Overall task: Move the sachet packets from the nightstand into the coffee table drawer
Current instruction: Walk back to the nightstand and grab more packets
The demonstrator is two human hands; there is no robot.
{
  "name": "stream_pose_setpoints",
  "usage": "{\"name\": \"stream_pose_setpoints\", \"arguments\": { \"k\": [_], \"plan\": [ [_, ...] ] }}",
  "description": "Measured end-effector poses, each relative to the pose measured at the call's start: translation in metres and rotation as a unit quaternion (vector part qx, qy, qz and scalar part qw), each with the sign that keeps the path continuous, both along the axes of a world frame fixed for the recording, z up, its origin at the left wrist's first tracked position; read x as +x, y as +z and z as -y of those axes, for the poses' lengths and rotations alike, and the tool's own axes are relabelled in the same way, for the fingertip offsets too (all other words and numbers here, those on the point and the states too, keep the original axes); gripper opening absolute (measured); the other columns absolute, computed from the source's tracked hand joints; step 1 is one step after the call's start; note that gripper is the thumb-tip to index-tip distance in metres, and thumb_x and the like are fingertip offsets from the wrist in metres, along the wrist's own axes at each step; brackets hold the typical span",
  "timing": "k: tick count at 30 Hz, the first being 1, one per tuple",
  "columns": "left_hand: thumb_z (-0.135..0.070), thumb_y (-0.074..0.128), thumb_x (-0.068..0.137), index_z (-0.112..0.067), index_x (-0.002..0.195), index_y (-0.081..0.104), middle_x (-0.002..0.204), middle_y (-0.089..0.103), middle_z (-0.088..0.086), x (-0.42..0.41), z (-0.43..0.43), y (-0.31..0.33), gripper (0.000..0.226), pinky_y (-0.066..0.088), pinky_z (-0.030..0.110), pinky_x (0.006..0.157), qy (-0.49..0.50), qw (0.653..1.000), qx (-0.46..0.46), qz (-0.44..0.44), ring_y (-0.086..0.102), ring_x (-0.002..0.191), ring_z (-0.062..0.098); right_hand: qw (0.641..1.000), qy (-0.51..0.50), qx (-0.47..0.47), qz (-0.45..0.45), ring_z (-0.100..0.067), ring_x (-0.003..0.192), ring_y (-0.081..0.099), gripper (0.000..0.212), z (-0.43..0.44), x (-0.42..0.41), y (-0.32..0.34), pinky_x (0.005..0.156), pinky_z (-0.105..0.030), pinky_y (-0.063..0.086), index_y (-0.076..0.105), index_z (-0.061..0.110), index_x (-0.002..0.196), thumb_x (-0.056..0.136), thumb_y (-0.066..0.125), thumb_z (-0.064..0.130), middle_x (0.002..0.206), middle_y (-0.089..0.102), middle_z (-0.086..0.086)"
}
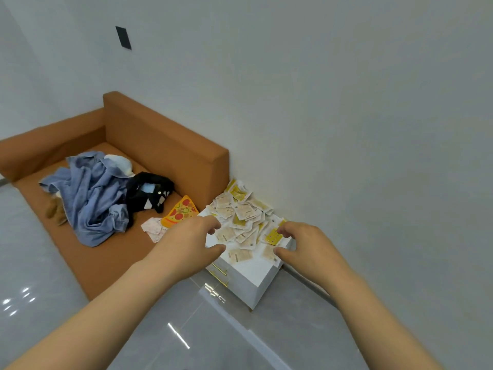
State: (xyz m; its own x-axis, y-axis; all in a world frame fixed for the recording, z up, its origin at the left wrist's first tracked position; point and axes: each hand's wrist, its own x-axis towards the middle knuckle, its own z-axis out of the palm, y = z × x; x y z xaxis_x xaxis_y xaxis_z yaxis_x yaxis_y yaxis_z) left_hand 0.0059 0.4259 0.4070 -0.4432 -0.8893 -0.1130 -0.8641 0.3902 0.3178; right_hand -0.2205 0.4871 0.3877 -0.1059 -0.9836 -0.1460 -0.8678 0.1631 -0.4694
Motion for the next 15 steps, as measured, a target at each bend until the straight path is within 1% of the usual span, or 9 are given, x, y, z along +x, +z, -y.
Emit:
{"name": "stream_pose_setpoints", "arguments": {
  "k": [3, 7, 11, 15],
  "plan": [
    [-0.043, 0.06, 0.086, -0.026, 0.125, 0.054, 0.118, 0.061, -0.012, 0.001, 0.052, -0.013, 0.043, 0.047, 0.028, 0.088, 0.0, 1.0, 0.019, 0.005, 0.057, 0.105, 0.01, 1.0, -0.004, 0.015, -0.004, -0.012, 0.118, 0.054, 0.044, 0.048, -0.003, -0.014, 0.095, -0.026, 0.043, 0.056, 0.022, 0.127, 0.085, 0.063, 0.032, 0.127, 0.06, 0.005],
    [-0.041, 0.061, 0.086, -0.025, 0.127, 0.053, 0.121, 0.06, -0.01, 0.005, 0.127, -0.032, 0.045, 0.048, 0.028, 0.09, -0.012, 0.999, 0.038, 0.003, 0.057, 0.109, 0.01, 0.999, -0.034, 0.039, 0.001, -0.012, 0.117, 0.054, 0.043, 0.11, -0.001, -0.036, 0.093, -0.025, 0.044, 0.056, 0.023, 0.127, 0.085, 0.064, 0.032, 0.127, 0.06, 0.005],
    [-0.042, 0.06, 0.087, -0.025, 0.127, 0.052, 0.121, 0.06, -0.011, 0.014, 0.199, -0.049, 0.044, 0.048, 0.026, 0.087, -0.048, 0.997, 0.063, 0.015, 0.057, 0.108, 0.01, 0.994, -0.081, 0.072, 0.015, -0.012, 0.114, 0.055, 0.042, 0.163, 0.01, -0.052, 0.088, -0.024, 0.043, 0.056, 0.023, 0.126, 0.086, 0.064, 0.033, 0.124, 0.059, 0.004],
    [-0.041, 0.059, 0.088, -0.024, 0.129, 0.052, 0.124, 0.059, -0.009, 0.017, 0.264, -0.061, 0.045, 0.048, 0.026, 0.088, -0.087, 0.991, 0.094, 0.032, 0.056, 0.111, 0.011, 0.985, -0.132, 0.107, 0.028, -0.012, 0.111, 0.056, 0.041, 0.204, 0.021, -0.067, 0.087, -0.024, 0.045, 0.056, 0.023, 0.125, 0.086, 0.063, 0.034, 0.123, 0.06, 0.004]
  ]
}}
